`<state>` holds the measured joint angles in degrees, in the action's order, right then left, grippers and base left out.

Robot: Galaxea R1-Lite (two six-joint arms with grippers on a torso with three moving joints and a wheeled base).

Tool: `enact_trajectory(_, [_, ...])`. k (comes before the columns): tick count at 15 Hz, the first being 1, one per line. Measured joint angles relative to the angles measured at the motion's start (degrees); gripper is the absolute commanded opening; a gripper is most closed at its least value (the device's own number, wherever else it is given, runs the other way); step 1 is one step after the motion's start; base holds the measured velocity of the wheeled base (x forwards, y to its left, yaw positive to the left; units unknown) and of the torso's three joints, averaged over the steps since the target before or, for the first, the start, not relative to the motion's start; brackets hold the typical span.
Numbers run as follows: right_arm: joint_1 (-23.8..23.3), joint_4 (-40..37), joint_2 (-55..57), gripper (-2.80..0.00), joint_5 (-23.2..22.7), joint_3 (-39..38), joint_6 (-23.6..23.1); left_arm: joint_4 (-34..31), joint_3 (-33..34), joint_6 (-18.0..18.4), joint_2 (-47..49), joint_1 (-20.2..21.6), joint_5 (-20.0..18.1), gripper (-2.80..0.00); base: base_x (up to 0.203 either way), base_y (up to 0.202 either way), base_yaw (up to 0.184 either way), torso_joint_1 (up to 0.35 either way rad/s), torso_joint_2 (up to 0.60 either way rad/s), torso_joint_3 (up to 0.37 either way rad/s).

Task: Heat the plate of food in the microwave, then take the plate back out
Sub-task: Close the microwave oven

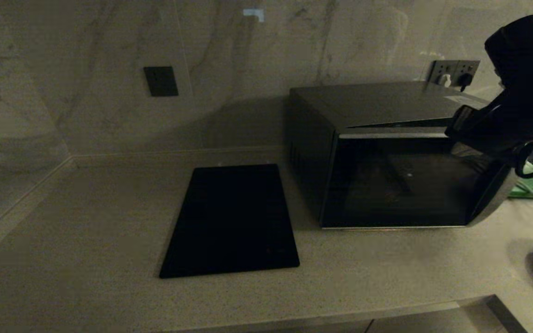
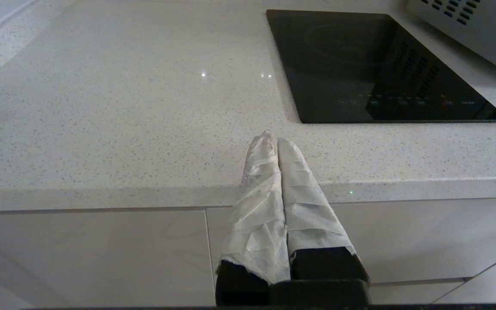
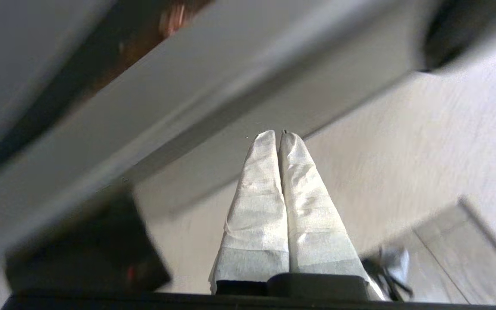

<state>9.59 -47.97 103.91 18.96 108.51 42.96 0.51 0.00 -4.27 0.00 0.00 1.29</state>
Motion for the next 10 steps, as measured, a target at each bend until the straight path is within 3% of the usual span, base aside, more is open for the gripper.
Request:
enact_trajectory(5, [-3.8, 9.3, 2.9, -2.8, -1.2, 1.4, -2.2, 0.0, 0.0, 0.0, 0.0, 0.0, 0.0, -2.8, 0.0, 0.0, 0.0, 0.0, 0.0, 0.0])
enact_trajectory(10, [-5.3, 14.5, 4.3, -2.8, -8.4, 1.5, -1.4, 0.0, 0.0, 0.0, 0.0, 0.0, 0.0, -2.8, 0.0, 0.0, 0.0, 0.0, 0.0, 0.0])
